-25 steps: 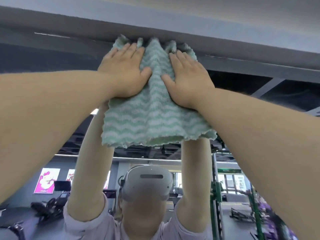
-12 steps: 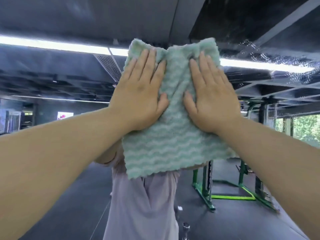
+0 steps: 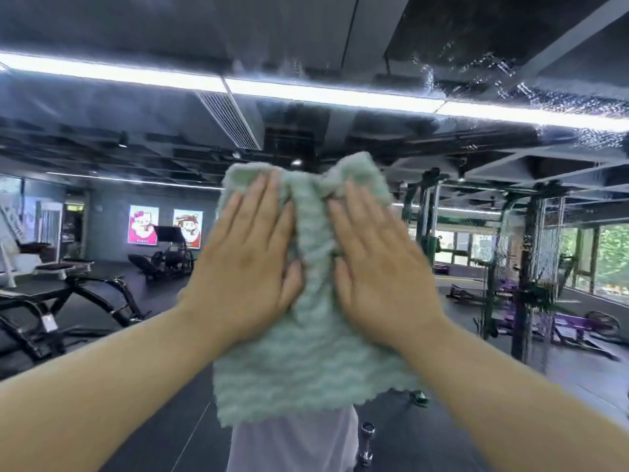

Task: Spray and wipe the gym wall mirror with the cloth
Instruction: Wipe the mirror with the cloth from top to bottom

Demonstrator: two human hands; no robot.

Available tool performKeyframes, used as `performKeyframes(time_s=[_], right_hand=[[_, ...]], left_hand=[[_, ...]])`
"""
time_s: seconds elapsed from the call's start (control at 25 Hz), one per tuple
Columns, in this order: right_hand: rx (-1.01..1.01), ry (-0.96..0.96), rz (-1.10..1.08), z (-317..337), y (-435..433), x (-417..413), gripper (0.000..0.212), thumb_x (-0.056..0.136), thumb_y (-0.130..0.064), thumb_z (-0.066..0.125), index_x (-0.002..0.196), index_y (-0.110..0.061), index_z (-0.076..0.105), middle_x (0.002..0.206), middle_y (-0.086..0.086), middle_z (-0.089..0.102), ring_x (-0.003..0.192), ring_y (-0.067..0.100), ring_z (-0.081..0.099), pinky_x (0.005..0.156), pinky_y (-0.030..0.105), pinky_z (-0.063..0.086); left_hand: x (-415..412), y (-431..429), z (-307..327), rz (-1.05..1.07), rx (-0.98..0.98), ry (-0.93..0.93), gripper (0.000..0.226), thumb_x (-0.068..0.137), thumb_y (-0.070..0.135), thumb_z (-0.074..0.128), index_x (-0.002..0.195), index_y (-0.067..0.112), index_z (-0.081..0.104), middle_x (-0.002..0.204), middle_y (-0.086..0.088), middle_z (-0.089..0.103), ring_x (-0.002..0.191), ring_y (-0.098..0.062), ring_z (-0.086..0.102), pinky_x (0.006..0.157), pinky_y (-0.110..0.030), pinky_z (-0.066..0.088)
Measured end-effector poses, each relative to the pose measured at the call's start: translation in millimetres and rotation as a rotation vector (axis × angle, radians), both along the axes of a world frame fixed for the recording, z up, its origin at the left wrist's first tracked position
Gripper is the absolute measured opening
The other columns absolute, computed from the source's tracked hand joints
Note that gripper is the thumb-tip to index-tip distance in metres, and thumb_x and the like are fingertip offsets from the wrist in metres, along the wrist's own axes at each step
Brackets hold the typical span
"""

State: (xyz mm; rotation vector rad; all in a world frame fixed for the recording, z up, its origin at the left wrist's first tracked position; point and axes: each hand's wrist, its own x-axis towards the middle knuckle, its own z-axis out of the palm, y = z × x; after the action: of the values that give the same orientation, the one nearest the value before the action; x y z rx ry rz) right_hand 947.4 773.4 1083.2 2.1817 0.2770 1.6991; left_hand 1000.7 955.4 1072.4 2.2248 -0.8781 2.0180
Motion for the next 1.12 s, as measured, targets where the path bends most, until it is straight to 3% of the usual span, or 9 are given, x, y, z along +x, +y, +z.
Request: performKeyframes(time_s=[0.12, 0.2, 0.36, 0.48, 0.6, 0.68, 0.76, 1.0, 1.12], right_hand=[[0.304, -0.076, -0.100, 38, -19, -7, 0.067, 0.095, -0.035, 0.018, 0.153, -0.004, 0.012, 0.160, 0.019, 0.006, 0.149, 0.028, 0.003, 0.122, 0.042, 0.005], [0.418, -0.152, -0.050, 56, 18, 8, 0.068, 0.092, -0.035, 0.017, 0.153, -0.006, 0.014, 0.160, 0.022, 0.006, 0.149, 0.032, 0.003, 0.121, 0.044, 0.003], [0.125, -0.061, 0.086, -3, 94, 32, 0.063, 0.094, -0.031, 0.033, 0.152, -0.008, 0.025, 0.159, 0.018, 0.017, 0.149, 0.030, 0.011, 0.121, 0.046, 0.009], [-0.008, 0.028, 0.036, -52, 89, 24, 0.065, 0.092, -0.032, 0.036, 0.151, -0.007, 0.021, 0.159, 0.014, 0.015, 0.148, 0.025, 0.013, 0.121, 0.041, 0.008], [0.140, -0.053, -0.027, -23, 104, 31, 0.069, 0.091, -0.035, 0.033, 0.151, -0.003, 0.019, 0.158, 0.019, 0.012, 0.147, 0.031, 0.012, 0.121, 0.041, 0.004], [0.311, -0.127, -0.012, 12, 148, 46, 0.069, 0.090, -0.034, 0.031, 0.152, -0.004, 0.021, 0.158, 0.025, 0.012, 0.147, 0.036, 0.011, 0.121, 0.044, 0.004], [0.347, -0.167, -0.006, 27, 207, 67, 0.069, 0.090, -0.033, 0.031, 0.153, -0.007, 0.022, 0.158, 0.024, 0.013, 0.148, 0.036, 0.011, 0.121, 0.046, 0.005], [0.006, 0.044, 0.052, -64, 324, 94, 0.066, 0.090, -0.031, 0.038, 0.152, -0.014, 0.022, 0.159, 0.012, 0.013, 0.148, 0.026, 0.013, 0.121, 0.043, 0.009], [0.057, 0.065, -0.004, -66, 341, 94, 0.068, 0.089, -0.032, 0.035, 0.151, -0.007, 0.021, 0.159, 0.016, 0.016, 0.148, 0.027, 0.013, 0.121, 0.042, 0.008]], left_hand=[[-1, -23, 52, -0.023, -0.001, -0.032, 0.071, 0.092, 0.043, 0.030, 0.149, 0.002, 0.027, 0.157, -0.022, 0.020, 0.147, -0.032, 0.017, 0.121, -0.044, 0.009], [7, -1, 75, 0.012, -0.061, -0.024, 0.072, 0.093, 0.046, 0.026, 0.152, 0.005, 0.022, 0.159, -0.020, 0.016, 0.148, -0.030, 0.013, 0.121, -0.040, 0.005], [23, 75, 7, 0.066, -0.105, 0.043, 0.071, 0.093, 0.042, 0.029, 0.149, -0.002, 0.025, 0.157, -0.024, 0.015, 0.147, -0.034, 0.011, 0.121, -0.043, 0.004], [24, 97, -62, 0.091, 0.050, 0.025, 0.066, 0.091, 0.042, 0.035, 0.139, -0.003, 0.037, 0.154, -0.025, 0.020, 0.145, -0.037, 0.018, 0.119, -0.049, 0.013], [37, 111, -24, 0.020, 0.028, -0.026, 0.071, 0.091, 0.043, 0.038, 0.148, 0.002, 0.030, 0.156, -0.023, 0.018, 0.146, -0.035, 0.019, 0.120, -0.047, 0.013], [51, 145, 19, -0.007, -0.073, -0.026, 0.071, 0.093, 0.045, 0.035, 0.150, 0.004, 0.025, 0.157, -0.024, 0.017, 0.146, -0.035, 0.016, 0.120, -0.045, 0.009], [69, 195, 37, 0.013, -0.141, 0.007, 0.071, 0.095, 0.046, 0.031, 0.152, 0.006, 0.020, 0.158, -0.023, 0.011, 0.148, -0.033, 0.010, 0.121, -0.042, 0.003], [93, 330, -86, 0.071, -0.106, 0.115, 0.072, 0.094, 0.045, 0.032, 0.150, 0.001, 0.020, 0.158, -0.025, 0.005, 0.148, -0.036, 0.003, 0.121, -0.046, 0.001], [100, 352, -75, 0.105, -0.093, 0.147, 0.075, 0.093, 0.045, 0.029, 0.150, -0.001, 0.017, 0.157, -0.028, 0.004, 0.147, -0.039, 0.003, 0.120, -0.048, 0.003]])
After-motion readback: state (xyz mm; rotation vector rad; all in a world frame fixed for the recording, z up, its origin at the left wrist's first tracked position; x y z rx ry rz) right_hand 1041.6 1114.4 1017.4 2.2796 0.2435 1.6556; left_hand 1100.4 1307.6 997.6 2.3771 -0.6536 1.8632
